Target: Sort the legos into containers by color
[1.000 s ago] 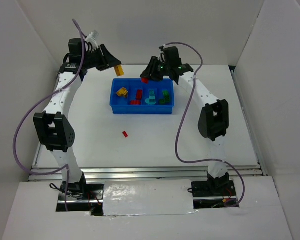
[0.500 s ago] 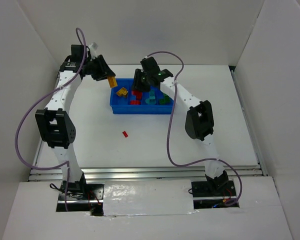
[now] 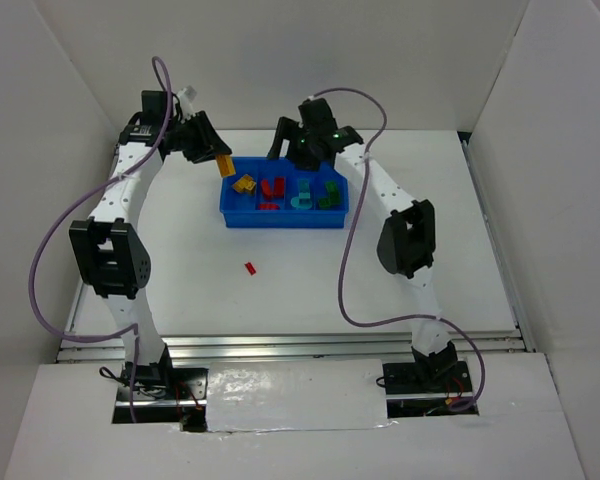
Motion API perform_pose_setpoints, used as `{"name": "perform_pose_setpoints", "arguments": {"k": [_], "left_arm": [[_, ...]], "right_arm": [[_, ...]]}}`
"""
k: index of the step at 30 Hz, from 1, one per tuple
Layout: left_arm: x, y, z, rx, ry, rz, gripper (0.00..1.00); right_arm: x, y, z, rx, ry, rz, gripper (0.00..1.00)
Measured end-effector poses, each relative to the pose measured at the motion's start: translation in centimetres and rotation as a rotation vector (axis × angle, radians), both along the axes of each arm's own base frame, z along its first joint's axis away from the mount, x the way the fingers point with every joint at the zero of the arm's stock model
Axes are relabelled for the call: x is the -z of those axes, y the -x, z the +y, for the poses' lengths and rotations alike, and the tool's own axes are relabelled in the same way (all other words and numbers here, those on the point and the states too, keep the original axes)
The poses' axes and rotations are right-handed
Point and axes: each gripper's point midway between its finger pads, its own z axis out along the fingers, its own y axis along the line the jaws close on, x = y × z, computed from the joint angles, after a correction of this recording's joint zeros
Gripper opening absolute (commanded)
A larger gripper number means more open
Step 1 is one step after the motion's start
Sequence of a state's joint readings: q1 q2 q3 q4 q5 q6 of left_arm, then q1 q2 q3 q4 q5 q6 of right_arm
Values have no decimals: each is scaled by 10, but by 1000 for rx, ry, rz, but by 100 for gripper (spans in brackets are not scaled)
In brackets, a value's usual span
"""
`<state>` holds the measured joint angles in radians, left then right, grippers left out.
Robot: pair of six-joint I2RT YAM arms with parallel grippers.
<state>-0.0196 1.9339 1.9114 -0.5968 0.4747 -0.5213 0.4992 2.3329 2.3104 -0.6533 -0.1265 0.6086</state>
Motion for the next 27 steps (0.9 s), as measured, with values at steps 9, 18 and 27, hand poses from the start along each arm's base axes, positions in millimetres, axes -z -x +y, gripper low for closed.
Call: {"name": "perform_pose_setpoints", "arguments": {"k": [9,18,27], "left_arm": [[23,-27,-14,12,-89,-5,0],[112,-36,-26,42,-160,183,34],[99,-40,-25,33,-158,167,99]], "right_arm": [[-153,37,-111,157,-44,-214,95],[-129,99,-132,94,60,-177,96],[-72,111,-125,7,112,-34,100]]}}
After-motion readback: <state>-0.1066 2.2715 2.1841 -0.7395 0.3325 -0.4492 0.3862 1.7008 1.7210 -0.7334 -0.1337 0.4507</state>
